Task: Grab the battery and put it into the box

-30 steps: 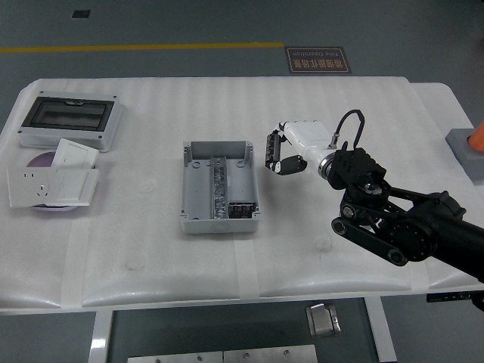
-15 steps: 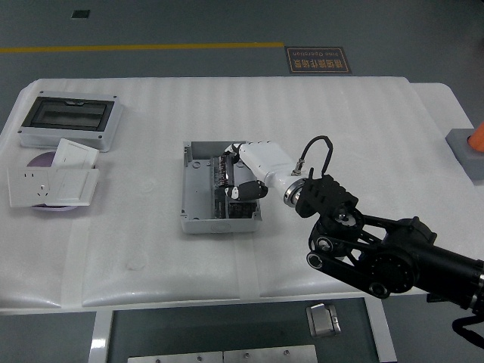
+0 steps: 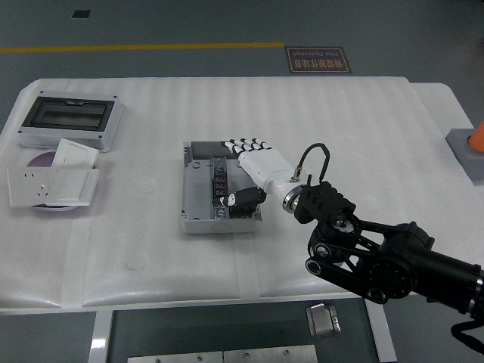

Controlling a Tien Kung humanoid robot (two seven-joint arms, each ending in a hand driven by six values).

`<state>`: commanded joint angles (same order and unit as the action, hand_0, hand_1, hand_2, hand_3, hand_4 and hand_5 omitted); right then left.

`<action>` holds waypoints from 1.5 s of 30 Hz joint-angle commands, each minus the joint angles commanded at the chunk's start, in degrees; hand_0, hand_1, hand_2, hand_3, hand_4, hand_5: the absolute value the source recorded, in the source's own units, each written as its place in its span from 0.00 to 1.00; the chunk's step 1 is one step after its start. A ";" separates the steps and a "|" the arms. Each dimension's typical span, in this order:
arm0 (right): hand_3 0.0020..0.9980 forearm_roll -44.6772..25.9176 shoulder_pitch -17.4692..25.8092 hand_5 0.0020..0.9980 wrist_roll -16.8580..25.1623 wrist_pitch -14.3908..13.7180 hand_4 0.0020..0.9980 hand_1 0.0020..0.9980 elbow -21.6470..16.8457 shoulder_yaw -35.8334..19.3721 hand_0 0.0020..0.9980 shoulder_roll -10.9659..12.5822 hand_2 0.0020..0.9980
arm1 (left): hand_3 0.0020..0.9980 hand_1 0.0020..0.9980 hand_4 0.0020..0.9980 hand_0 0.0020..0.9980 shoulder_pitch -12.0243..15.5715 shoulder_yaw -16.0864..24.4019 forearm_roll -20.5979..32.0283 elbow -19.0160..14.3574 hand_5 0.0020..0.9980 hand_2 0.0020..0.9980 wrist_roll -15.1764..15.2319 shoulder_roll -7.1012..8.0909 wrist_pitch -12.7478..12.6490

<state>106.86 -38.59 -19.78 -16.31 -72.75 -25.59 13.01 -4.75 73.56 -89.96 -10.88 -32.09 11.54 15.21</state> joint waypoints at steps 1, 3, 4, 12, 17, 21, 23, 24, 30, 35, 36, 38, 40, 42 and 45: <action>1.00 -0.56 0.49 0.60 0.32 -0.43 1.00 1.00 -0.60 -1.12 1.00 0.53 1.00 | 0.59 0.70 0.44 0.64 -0.01 -0.05 0.05 0.01 0.14 0.59 -0.03 0.01 0.03; 1.00 -1.71 2.29 0.60 1.17 -1.57 1.00 1.00 -2.34 -4.10 1.00 2.37 1.00 | 0.59 0.70 0.44 0.64 -0.06 -0.25 0.30 0.01 0.14 0.59 0.00 0.00 0.01; 1.00 -1.96 3.13 0.60 1.51 -2.08 1.00 1.00 -3.07 -5.57 1.00 3.24 1.00 | 0.59 0.70 0.44 0.64 -0.09 -0.33 0.38 0.01 0.14 0.59 0.00 0.00 0.02; 1.00 -1.92 11.51 0.61 2.95 -4.43 1.00 1.00 -7.47 -20.29 1.00 10.55 1.00 | 0.59 0.70 0.44 0.64 -0.38 0.00 -0.02 -0.15 0.13 0.59 -0.15 0.49 0.12; 1.00 -3.70 16.77 0.60 4.13 -5.06 1.00 1.00 -7.69 -28.90 1.00 11.97 1.00 | 0.59 0.70 0.44 0.64 -0.43 0.38 -0.60 -0.27 0.13 0.58 -0.23 0.87 0.18; 1.00 -5.66 20.12 0.60 5.08 -5.34 1.00 1.00 -7.42 -35.29 1.00 12.07 1.00 | 0.59 0.70 0.44 0.64 -0.54 0.41 -0.70 -0.31 0.13 0.58 -0.15 1.03 0.19; 1.00 -6.90 21.53 0.60 5.50 -5.41 1.00 1.00 -7.31 -38.00 1.00 11.98 1.00 | 0.59 0.70 0.44 0.64 -0.61 0.50 -0.85 -0.33 0.13 0.58 -0.14 1.13 0.24; 1.00 -7.41 22.18 0.60 5.68 -5.45 1.00 1.00 -7.27 -39.41 1.00 11.90 1.00 | 0.59 0.70 0.44 0.64 -0.65 0.59 -0.97 -0.34 0.13 0.58 -0.15 1.19 0.27; 1.00 -13.60 24.18 0.60 8.60 -6.55 1.00 1.00 -6.48 -43.50 1.00 11.92 1.00 | 0.59 0.70 0.44 0.64 -0.75 1.40 -2.02 -0.40 0.12 0.58 -0.18 1.44 0.36; 1.00 -17.88 25.08 0.59 10.49 -7.88 1.00 1.00 -5.98 -44.24 1.00 11.39 1.00 | 0.59 0.70 0.44 0.64 -0.40 2.00 -3.03 -0.49 0.12 0.58 -0.34 1.53 0.52; 1.00 -18.41 25.18 0.59 10.69 -7.99 1.00 1.00 -5.82 -44.36 1.00 11.33 1.00 | 0.59 0.70 0.44 0.64 -0.35 2.09 -3.17 -0.50 0.12 0.58 -0.36 1.57 0.54; 1.00 -19.51 25.40 0.59 11.07 -8.18 1.00 1.00 -5.43 -44.66 1.00 11.26 1.00 | 0.59 0.70 0.44 0.64 -0.30 2.39 -3.62 -0.52 0.12 0.58 -0.38 1.70 0.59; 1.00 -20.30 25.56 0.59 11.34 -8.36 1.00 1.00 -5.14 -44.97 1.00 11.17 1.00 | 0.59 0.70 0.44 0.64 -0.33 2.79 -4.20 -0.55 0.12 0.58 -0.43 1.84 0.70; 1.00 -20.75 25.79 0.59 11.56 -8.51 1.00 1.00 -4.98 -45.40 1.00 11.05 1.00 | 0.59 0.70 0.44 0.64 -0.38 3.22 -4.78 -0.57 0.12 0.58 -0.46 2.00 0.78; 1.00 -21.25 26.19 0.59 11.84 -8.80 1.00 1.00 -4.73 -46.19 1.00 10.73 1.00 | 0.59 0.70 0.44 0.64 -0.52 3.54 -5.22 -0.60 0.12 0.58 -0.52 2.35 0.91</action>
<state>85.61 -12.40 -7.94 -25.10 -77.48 -71.78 23.74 -5.27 77.10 -95.18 -11.47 -32.61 13.88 16.12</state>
